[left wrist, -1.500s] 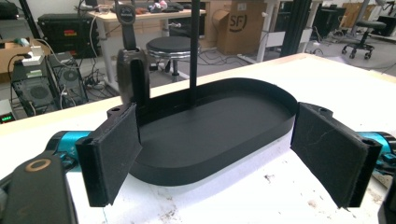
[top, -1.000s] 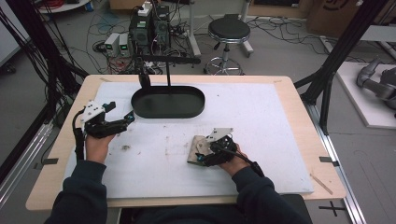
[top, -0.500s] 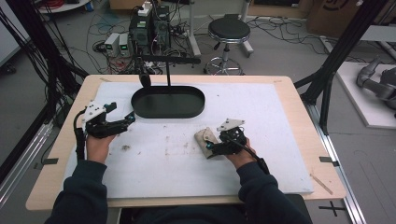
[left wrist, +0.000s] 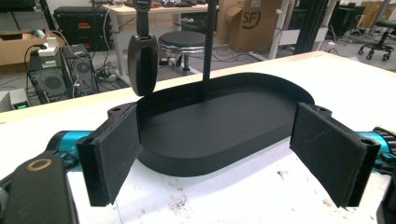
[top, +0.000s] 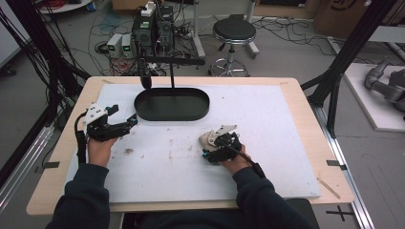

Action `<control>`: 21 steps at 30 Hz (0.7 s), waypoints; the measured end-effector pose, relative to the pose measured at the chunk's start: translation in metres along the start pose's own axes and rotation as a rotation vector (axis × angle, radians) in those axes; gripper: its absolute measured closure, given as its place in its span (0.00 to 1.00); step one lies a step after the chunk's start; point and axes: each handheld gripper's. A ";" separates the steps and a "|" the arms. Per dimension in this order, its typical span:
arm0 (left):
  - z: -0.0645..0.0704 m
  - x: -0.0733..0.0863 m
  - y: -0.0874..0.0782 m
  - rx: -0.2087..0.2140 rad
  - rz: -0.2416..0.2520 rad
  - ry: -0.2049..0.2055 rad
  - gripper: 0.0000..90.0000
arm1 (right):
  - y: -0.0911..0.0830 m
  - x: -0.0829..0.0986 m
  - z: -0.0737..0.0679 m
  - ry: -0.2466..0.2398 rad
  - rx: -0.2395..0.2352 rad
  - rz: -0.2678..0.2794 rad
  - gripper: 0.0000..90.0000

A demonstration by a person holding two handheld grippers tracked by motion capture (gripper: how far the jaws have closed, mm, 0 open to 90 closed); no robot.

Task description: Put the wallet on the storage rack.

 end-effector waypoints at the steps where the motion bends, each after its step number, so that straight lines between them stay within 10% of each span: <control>1: 0.000 0.000 0.000 0.001 -0.001 -0.001 0.18 | 0.000 0.001 0.001 -0.004 0.002 -0.007 0.20; 13: -0.002 0.001 0.000 -0.003 -0.005 -0.007 0.19 | -0.001 0.004 0.006 0.026 0.010 -0.008 0.22; 21: -0.003 0.002 0.001 -0.006 -0.010 -0.015 0.19 | -0.008 0.001 0.012 0.019 -0.024 0.001 0.44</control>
Point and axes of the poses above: each handheld gripper's, and its own axes: y roughly forward along the jaws, x roughly out of its underside, z roughly to its right, and after that the axes turned 15 degrees about -x, right-handed
